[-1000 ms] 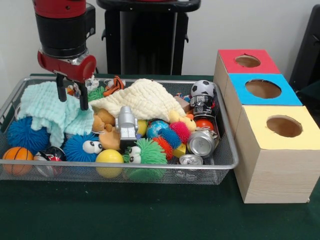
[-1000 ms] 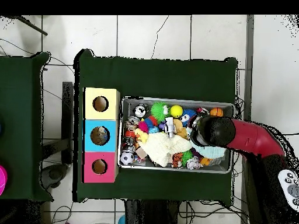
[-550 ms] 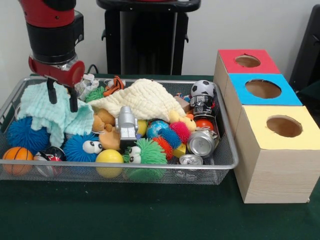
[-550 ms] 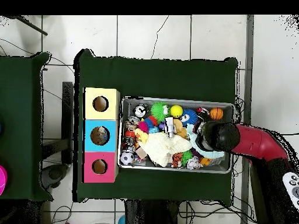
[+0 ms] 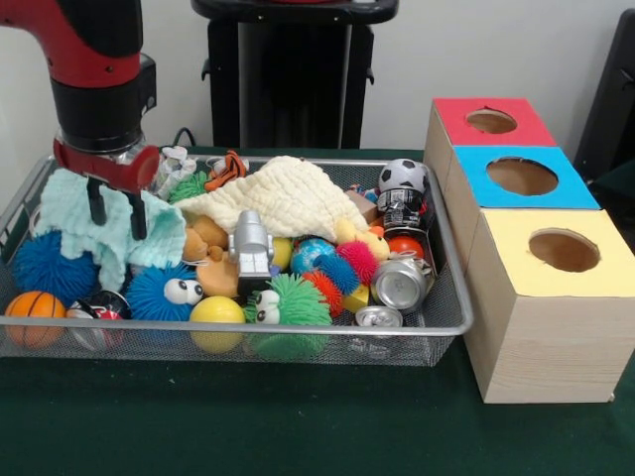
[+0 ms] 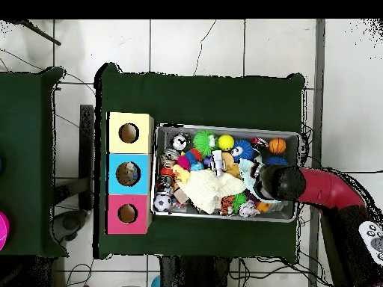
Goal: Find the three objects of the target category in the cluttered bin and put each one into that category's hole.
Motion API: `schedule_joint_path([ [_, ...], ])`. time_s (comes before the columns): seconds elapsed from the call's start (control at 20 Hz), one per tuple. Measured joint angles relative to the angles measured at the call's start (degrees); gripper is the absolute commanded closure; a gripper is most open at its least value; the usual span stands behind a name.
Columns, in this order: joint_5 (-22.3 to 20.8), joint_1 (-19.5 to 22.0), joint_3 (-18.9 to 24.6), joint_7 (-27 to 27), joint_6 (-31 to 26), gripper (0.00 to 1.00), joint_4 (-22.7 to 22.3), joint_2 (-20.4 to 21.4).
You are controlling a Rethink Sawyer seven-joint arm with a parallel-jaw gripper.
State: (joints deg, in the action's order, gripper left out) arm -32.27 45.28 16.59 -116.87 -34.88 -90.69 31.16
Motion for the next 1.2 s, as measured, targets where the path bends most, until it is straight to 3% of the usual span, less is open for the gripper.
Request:
schedule_joint_path([
  [0.4, -2.0, 0.5, 0.2, 0.0, 1.5, 0.00, 0.0, -1.6],
  [0.45, -2.1, 0.8, 0.3, 0.0, 1.7, 1.00, 0.1, -1.6],
  [1.2, -2.4, 0.8, 2.5, 0.0, 1.6, 1.00, -0.1, -0.9],
])
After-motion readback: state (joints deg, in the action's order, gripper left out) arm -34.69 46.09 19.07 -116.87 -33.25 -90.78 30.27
